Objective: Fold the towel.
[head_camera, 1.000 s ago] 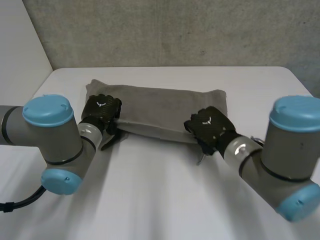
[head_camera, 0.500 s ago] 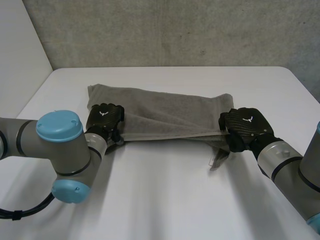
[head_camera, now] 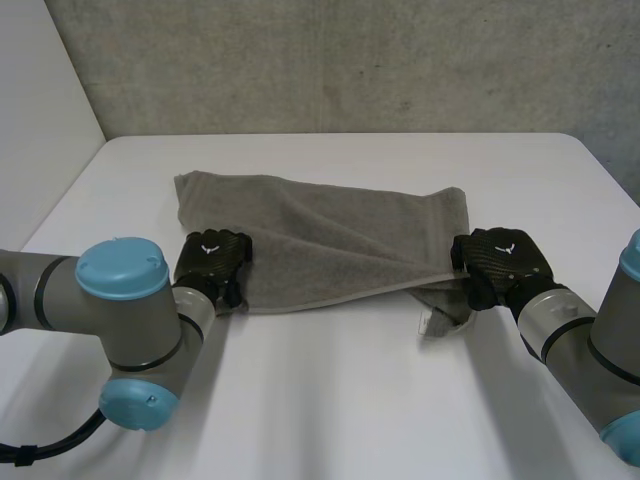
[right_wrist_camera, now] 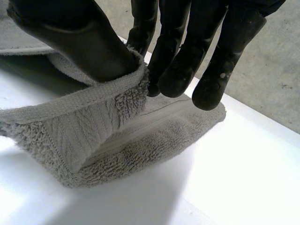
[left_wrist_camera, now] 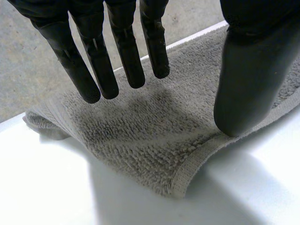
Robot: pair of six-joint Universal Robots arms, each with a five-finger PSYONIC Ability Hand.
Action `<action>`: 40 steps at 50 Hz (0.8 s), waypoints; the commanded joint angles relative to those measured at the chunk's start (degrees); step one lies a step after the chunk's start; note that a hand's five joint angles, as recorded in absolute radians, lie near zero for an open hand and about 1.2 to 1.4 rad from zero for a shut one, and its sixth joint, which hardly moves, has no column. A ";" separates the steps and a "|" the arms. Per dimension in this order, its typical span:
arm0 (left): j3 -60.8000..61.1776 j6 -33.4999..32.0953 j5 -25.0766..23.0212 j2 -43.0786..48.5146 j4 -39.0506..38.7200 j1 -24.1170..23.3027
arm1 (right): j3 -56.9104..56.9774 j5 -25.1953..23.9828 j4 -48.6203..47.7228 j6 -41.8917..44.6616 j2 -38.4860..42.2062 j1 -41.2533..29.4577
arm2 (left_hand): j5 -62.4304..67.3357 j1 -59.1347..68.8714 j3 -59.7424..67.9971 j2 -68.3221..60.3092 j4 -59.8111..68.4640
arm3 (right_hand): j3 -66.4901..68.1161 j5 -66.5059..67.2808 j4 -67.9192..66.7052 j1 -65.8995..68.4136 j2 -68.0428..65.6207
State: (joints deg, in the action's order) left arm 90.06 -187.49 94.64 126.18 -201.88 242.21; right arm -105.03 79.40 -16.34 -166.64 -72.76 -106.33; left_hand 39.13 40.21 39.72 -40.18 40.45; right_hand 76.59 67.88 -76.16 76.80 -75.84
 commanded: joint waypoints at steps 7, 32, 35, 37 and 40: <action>-0.49 -2.80 -0.07 0.56 0.35 0.01 | -0.09 0.05 -0.36 -0.09 0.16 0.07 | -14.69 -5.77 -5.28 5.75 -6.02 | 3.41 2.12 -3.84 3.20 -4.16; -1.90 -8.25 -0.95 -0.76 5.53 0.28 | 0.35 -0.04 -0.45 0.00 1.83 0.07 | -33.19 -24.27 -23.78 24.25 -24.52 | 3.41 2.12 -3.84 3.20 -4.16; -2.08 -8.33 -0.86 -0.67 5.62 0.36 | 0.35 -0.04 -0.36 0.00 1.92 0.07 | -33.19 -24.27 -23.78 24.25 -24.52 | 3.41 2.12 -3.84 3.20 -4.16; -2.25 -8.33 -0.77 -0.41 5.45 0.45 | 0.35 -0.04 -0.36 0.00 1.83 0.07 | -33.19 -24.27 -23.78 24.25 -24.52 | 3.41 2.12 -3.84 3.20 -4.16; -2.69 -8.42 -0.77 0.12 5.27 0.54 | 0.35 -0.04 -0.36 0.00 1.83 0.07 | -33.02 -24.10 -23.61 24.08 -24.35 | 3.41 2.12 -3.84 3.20 -4.16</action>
State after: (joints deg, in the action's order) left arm 87.93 -195.81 93.78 125.58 -196.32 242.61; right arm -104.67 79.37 -16.74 -166.64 -70.87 -106.27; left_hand 19.03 20.99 20.38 -21.03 21.21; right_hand 76.59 67.89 -76.69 76.80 -76.16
